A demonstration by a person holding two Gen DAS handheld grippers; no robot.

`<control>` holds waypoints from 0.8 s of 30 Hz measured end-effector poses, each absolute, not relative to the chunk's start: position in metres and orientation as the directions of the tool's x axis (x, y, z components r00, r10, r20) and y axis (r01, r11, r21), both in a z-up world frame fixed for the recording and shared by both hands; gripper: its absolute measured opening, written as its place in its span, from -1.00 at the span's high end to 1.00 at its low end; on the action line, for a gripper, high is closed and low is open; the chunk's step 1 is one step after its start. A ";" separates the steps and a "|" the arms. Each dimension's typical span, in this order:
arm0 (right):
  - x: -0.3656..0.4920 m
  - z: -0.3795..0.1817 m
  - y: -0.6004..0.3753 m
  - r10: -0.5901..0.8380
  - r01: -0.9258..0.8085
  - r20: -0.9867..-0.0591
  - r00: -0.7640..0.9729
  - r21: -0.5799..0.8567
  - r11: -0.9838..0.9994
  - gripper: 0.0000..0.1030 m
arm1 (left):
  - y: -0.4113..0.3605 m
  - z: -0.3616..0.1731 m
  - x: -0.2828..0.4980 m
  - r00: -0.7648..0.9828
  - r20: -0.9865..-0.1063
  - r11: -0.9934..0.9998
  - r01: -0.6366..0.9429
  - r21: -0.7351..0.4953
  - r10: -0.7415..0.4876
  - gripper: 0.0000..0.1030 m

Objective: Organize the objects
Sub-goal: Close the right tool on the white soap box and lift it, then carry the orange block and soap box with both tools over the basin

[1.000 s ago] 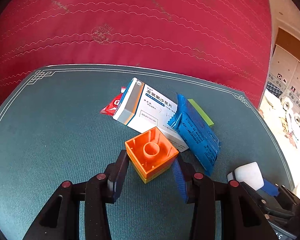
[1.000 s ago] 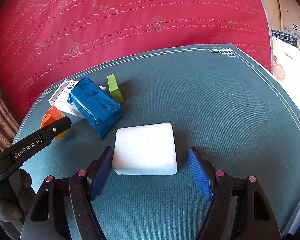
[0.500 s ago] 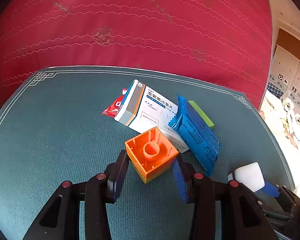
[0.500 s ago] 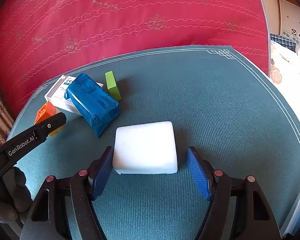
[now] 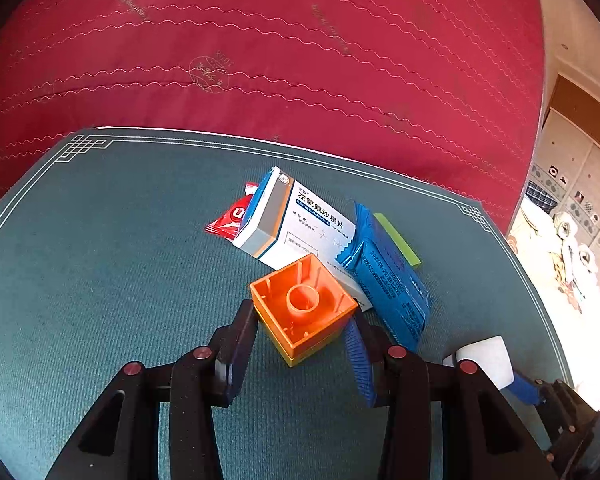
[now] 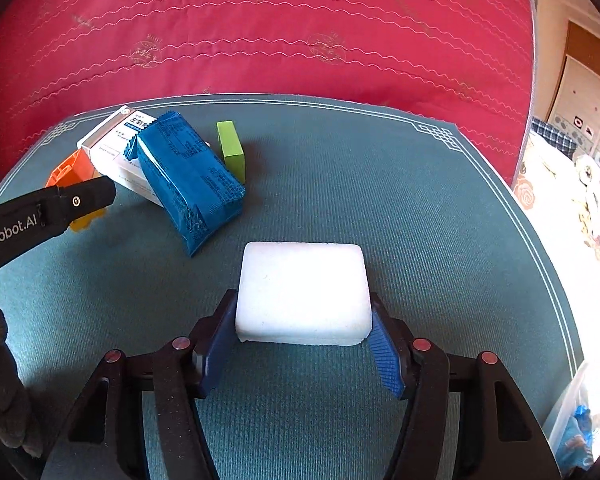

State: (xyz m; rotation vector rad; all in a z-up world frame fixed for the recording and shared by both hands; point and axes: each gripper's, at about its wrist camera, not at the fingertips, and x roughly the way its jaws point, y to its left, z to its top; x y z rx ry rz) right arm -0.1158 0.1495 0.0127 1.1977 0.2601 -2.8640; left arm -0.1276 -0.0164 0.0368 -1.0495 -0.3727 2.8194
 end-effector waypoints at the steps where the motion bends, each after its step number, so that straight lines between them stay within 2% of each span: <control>1: -0.114 0.013 0.148 0.053 0.082 -0.706 -0.706 -0.156 -0.984 -0.19 | -0.016 0.037 -0.128 -0.754 -0.628 -0.964 -0.025 -0.266 0.193 0.10; 6: -0.099 0.017 0.145 0.081 0.048 -0.698 -0.711 -0.164 -0.985 -0.17 | -0.011 0.038 -0.128 -0.756 -0.624 -0.967 -0.049 -0.249 0.199 0.10; 12: -0.066 0.047 0.155 0.040 0.017 -0.667 -0.744 -0.078 -0.997 -0.17 | 0.000 0.040 -0.126 -0.767 -0.606 -0.972 -0.100 -0.215 0.213 0.10; 20: -0.020 0.089 0.193 0.029 -0.027 -0.607 -0.794 -0.013 -1.000 -0.18 | -0.009 0.040 -0.126 -0.746 -0.587 -0.941 -0.163 -0.297 0.315 0.10; 24: 0.010 0.099 0.221 0.036 -0.044 -0.586 -0.809 0.000 -0.999 -0.18 | -0.004 0.042 -0.121 -0.755 -0.573 -0.943 -0.191 -0.272 0.318 0.10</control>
